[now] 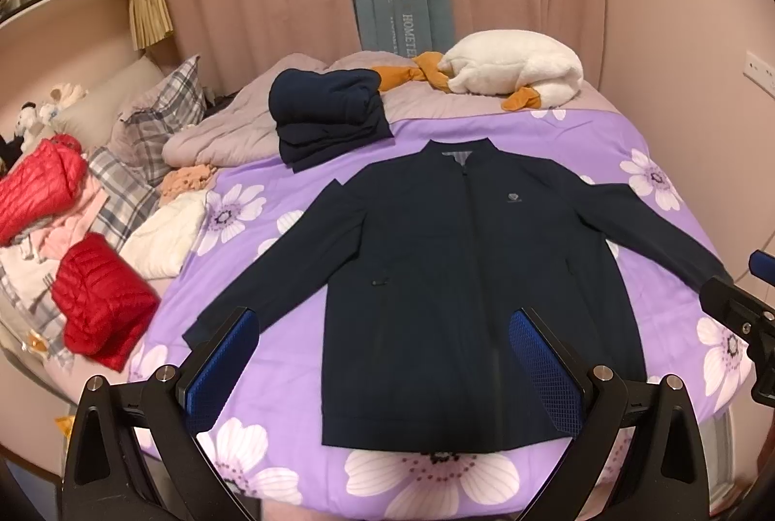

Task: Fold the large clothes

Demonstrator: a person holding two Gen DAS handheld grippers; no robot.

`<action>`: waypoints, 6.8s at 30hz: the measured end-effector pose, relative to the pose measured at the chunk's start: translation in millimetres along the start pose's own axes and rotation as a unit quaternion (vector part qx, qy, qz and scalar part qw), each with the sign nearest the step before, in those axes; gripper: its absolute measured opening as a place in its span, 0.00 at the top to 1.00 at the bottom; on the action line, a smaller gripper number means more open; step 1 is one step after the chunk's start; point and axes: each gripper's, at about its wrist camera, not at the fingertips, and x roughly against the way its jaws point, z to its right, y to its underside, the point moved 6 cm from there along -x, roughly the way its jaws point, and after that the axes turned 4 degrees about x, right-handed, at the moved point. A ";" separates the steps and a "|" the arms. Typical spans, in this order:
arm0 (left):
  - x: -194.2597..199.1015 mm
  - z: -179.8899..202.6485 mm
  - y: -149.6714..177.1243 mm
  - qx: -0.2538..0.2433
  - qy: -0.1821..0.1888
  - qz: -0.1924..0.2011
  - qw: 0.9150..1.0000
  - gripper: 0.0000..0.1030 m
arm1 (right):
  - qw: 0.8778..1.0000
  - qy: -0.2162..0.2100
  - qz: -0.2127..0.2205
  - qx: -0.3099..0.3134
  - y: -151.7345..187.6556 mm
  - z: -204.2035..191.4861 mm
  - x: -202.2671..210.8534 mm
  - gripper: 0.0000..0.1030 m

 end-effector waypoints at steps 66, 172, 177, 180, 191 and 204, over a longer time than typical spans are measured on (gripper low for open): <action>-88.1 -0.3 8.9 0.168 0.300 -0.060 0.937 0.01 | 0.926 -0.189 0.109 -0.308 46.8 110.2 -37.3 0.00; -428.7 -33.9 -26.1 0.385 0.312 -0.225 0.839 0.97 | 0.978 -0.042 -0.071 -0.192 -79.4 210.3 -372.5 0.22; -411.5 -18.5 -72.4 0.311 0.316 -0.157 0.882 0.98 | 0.965 -0.032 -0.074 -0.252 -96.2 238.5 -416.4 0.27; -390.9 -11.3 -105.3 0.269 0.339 -0.102 0.896 0.98 | 0.965 0.012 -0.082 -0.249 -99.7 252.1 -432.6 0.45; -391.6 -2.2 -99.0 0.187 0.378 -0.075 0.904 0.98 | 0.958 -0.037 -0.012 -0.285 -116.9 276.2 -425.2 0.94; -420.7 -18.8 -23.0 0.174 0.350 -0.196 0.900 0.98 | 0.980 0.081 0.020 -0.183 -128.4 257.0 -389.4 0.69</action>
